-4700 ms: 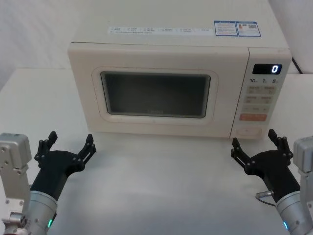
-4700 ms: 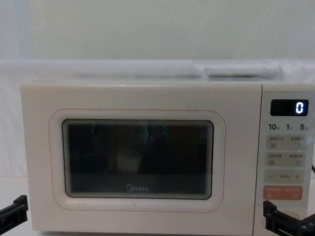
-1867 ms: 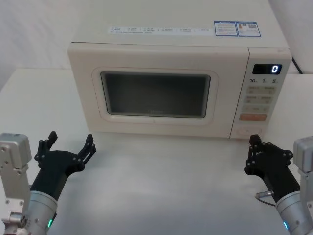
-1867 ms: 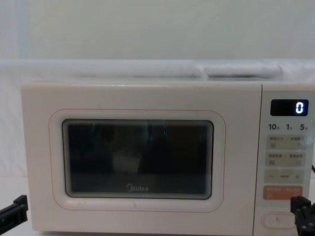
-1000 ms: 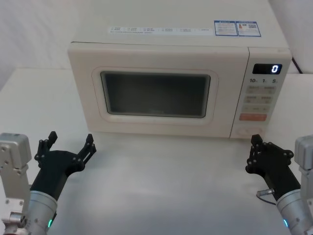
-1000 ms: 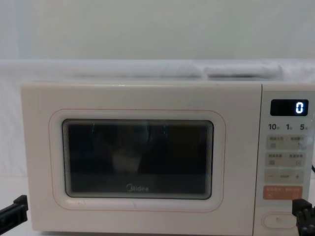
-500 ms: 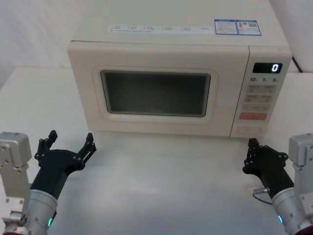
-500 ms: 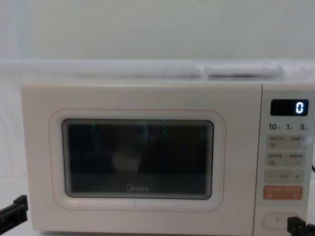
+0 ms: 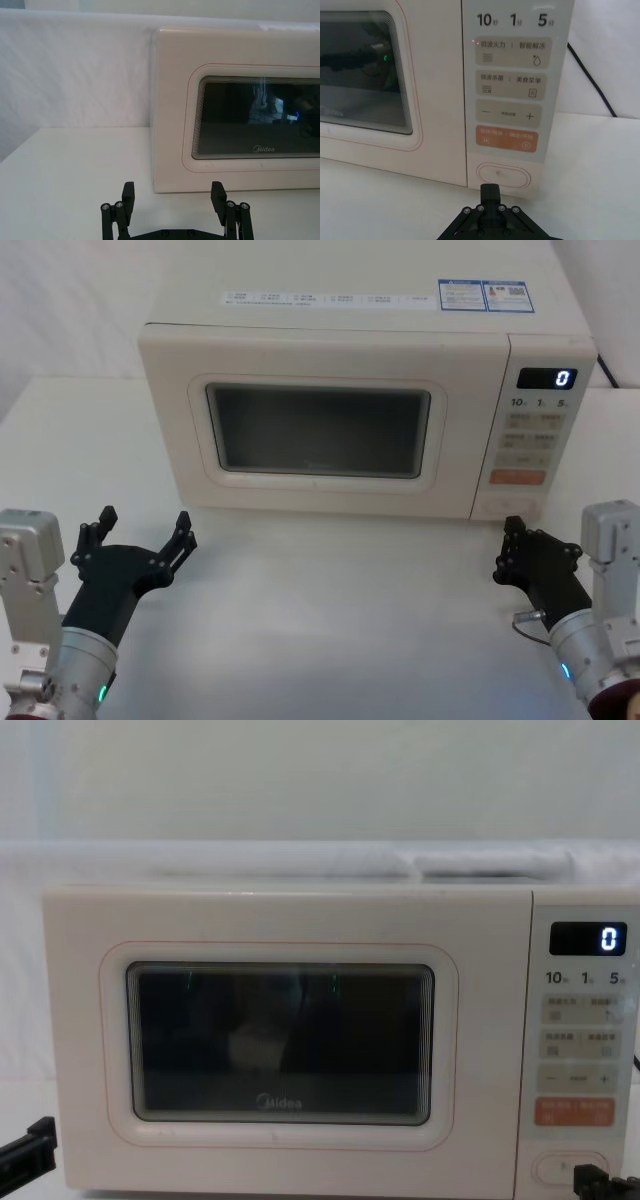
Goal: Press the button to open the microwave door with one hand; close the microwave door with the other hand.
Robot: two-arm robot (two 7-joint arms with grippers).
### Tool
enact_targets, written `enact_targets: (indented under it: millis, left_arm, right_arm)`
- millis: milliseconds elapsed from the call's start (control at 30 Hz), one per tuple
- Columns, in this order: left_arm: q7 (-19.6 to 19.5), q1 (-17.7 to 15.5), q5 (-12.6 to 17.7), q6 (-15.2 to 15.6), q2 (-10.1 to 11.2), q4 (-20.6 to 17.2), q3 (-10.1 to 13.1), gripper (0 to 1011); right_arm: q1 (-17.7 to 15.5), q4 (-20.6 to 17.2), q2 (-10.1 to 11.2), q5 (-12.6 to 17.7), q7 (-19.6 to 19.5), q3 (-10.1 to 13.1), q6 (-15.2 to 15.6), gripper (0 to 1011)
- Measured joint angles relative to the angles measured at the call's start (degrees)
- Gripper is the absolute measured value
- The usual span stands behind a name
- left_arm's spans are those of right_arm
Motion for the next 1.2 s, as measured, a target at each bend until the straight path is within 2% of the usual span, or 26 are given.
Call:
enact_targets:
  millis: [567,1200]
  left_arm:
    - [0.0,0.0,0.0,0.0,0.0,0.0,0.0,1001]
    - [0.0,0.0,0.0,0.0,0.0,0.0,0.0,1001]
  right_arm:
    - [4.1,5.8,-1.1,-0.3,0.5,1.2,-0.3,0]
    - [6.8,8.8,-1.5,-0.2,0.7,2.1,-0.8,0]
